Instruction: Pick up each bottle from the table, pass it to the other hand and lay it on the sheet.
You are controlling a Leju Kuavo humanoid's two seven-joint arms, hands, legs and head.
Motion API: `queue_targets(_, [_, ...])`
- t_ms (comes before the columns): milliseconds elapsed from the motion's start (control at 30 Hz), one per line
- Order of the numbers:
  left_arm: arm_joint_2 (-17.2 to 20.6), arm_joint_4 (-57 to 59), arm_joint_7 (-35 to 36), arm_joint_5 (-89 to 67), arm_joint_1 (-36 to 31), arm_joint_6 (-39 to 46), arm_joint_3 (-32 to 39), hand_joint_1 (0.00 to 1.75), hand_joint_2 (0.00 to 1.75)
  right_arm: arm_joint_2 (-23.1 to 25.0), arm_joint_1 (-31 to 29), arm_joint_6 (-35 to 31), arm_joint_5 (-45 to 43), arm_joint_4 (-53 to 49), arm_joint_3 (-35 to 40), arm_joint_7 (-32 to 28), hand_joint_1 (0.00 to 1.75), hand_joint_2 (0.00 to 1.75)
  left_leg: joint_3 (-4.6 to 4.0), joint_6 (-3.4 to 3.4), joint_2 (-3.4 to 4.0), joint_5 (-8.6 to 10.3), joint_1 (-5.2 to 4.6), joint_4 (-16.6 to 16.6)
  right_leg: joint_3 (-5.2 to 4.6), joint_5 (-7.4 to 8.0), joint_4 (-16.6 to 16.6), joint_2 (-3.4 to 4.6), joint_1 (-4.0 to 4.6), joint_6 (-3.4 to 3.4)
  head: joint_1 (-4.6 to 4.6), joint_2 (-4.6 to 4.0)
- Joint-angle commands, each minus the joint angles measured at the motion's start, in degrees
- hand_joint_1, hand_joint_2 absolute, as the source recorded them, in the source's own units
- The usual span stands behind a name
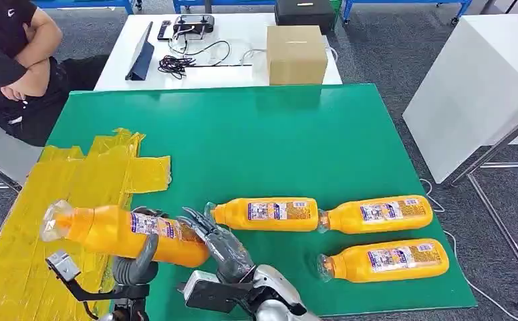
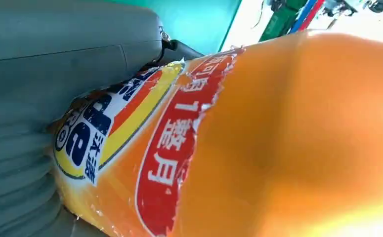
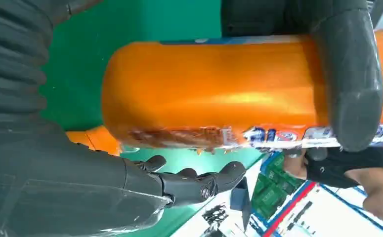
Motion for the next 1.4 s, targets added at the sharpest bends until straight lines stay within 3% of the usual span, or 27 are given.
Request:
queue_targets(33, [1.1, 0.9, -4.3, -23.8, -2.1, 21.7, 4.3, 1.75, 1.75, -7.2, 7.6, -7.2, 0.0, -10.0, -8.8, -0.4, 0.0, 0.0, 0.02, -0.02, -0.2, 0.02, 0.01, 0.0, 0.11, -0.02, -0.1, -0.2, 0.01, 0.02, 0.0, 0.0])
queue_targets(233, [1.8, 4.3, 4.9, -67.4, -3.2, 42.9, 13.7, 1.75, 1.75, -9.0, 13.1, -5.7, 4.7, -18.3, -17.0, 1.4, 0.0, 0.0, -0.03, -0.02, -0.18, 0.03, -0.01, -0.1, 0.05, -0.01, -0.1, -0.14, -0.01, 0.01, 0.0, 0.0])
queue_targets(367, [0.9, 5.1, 10.6, -89.3, -3.1, 43.5, 20.7, 1.75, 1.75, -10.6, 12.1, -4.9, 6.6, -19.2, -17.8, 3.2, 0.0, 0.0, 0.05, -0.07, 0.04, 0.0, 0.03, -0.1, 0.1, 0.04, -0.1, 0.04, 0.04, 0.0, -0.02, 0.0])
queue_targets(433, [2.7, 8.2, 14.8, -99.5, -4.0, 43.5, 21.3, 1.75, 1.75, -11.8, 11.4, -4.5, 7.9, -19.4, -18.8, 4.3, 0.0, 0.0, 0.0, -0.04, 0.06, 0.02, -0.01, -0.1, 0.02, 0.03, -0.1, 0.03, 0.0, 0.0, -0.02, 0.0])
queue_targets(533, [4.9, 8.7, 17.7, -102.7, -4.0, 43.5, 21.7, 1.75, 1.75, -12.9, 11.9, -4.4, 9.0, -20.3, -20.2, 5.0, 0.0, 0.0, 0.07, -0.06, -0.02, 0.03, 0.02, -0.1, 0.1, 0.03, -0.1, -0.06, 0.02, 0.0, -0.02, 0.0])
queue_targets(567, [5.2, 8.2, 18.1, -103.8, -3.5, 43.5, 22.8, 1.75, 1.75, -13.6, 12.4, -4.4, 9.7, -20.8, -20.8, 5.5, 0.0, 1.75, 0.02, -0.03, -0.01, 0.02, -0.02, -0.1, 0.02, 0.0, -0.1, -0.04, -0.02, 0.0, -0.02, 0.0])
queue_targets(867, [8.2, 12.9, 23.9, -111.6, -3.5, 43.5, 20.0, 1.75, 1.75, -13.9, 12.7, -3.2, 12.0, -21.3, -22.1, 7.2, 0.0, 1.75, 0.04, -0.04, -0.01, 0.0, 0.0, -0.1, 0.08, 0.0, -0.1, -0.02, 0.0, 0.02, -0.02, 0.0])
queue_targets(1067, [8.3, 13.1, 24.1, -111.7, -3.7, 43.5, 19.9, 1.75, 1.75, -13.8, 12.6, -3.2, 12.1, -21.1, -22.0, 7.2, 0.0, 1.75, 0.0, -0.07, -0.03, 0.02, 0.04, -0.1, 0.05, 0.02, -0.1, -0.06, 0.04, 0.0, -0.04, 0.0])
queue_targets(1167, [10.8, 15.7, 27.6, -115.1, -4.4, 42.7, 17.3, 1.75, 1.75, -13.8, 12.2, -2.9, 12.3, -20.7, -21.5, 7.4, 0.0, 1.75, 0.01, -0.06, -0.04, 0.02, 0.01, -0.1, 0.05, 0.01, -0.1, -0.06, 0.02, 0.0, -0.02, 0.0])
queue_targets(1200, [11.6, 16.5, 28.2, -115.1, -4.6, 41.8, 16.0, 1.64, 1.75, -13.8, 12.1, -2.8, 12.3, -20.6, -21.4, 7.5, 0.0, 1.75, 0.0, -0.04, -0.03, 0.02, -0.02, -0.1, 0.01, 0.0, -0.1, -0.05, -0.01, 0.0, -0.02, 0.0])
queue_targets(1233, [12.5, 17.2, 29.1, -115.1, -4.8, 41.2, 14.8, 0.0, 1.75, -13.7, 11.9, -2.7, 12.3, -20.3, -21.3, 7.6, 0.0, 1.75, 0.04, -0.07, -0.03, 0.01, 0.01, -0.1, 0.07, 0.0, -0.1, -0.05, 0.02, -0.01, -0.02, 0.0])
queue_targets(1267, [14.2, 17.8, 32.4, -115.1, -5.0, 41.0, 13.2, 0.0, 0.0, -13.6, 11.9, -2.7, 12.3, -20.2, -21.4, 7.7, 0.0, 1.75, 0.01, -0.05, -0.05, 0.02, -0.01, -0.1, 0.03, 0.0, -0.1, -0.07, 0.0, -0.01, 0.0, 0.0])
queue_targets(1400, [13.1, 18.0, 31.7, -115.1, -5.1, 42.1, 12.9, 0.0, 0.0, -13.7, 11.8, -2.4, 12.4, -19.8, -21.3, 8.1, 0.0, 1.75, -0.01, -0.04, -0.05, 0.01, 0.02, -0.1, 0.03, 0.0, -0.1, -0.07, 0.01, 0.0, -0.02, 0.0])
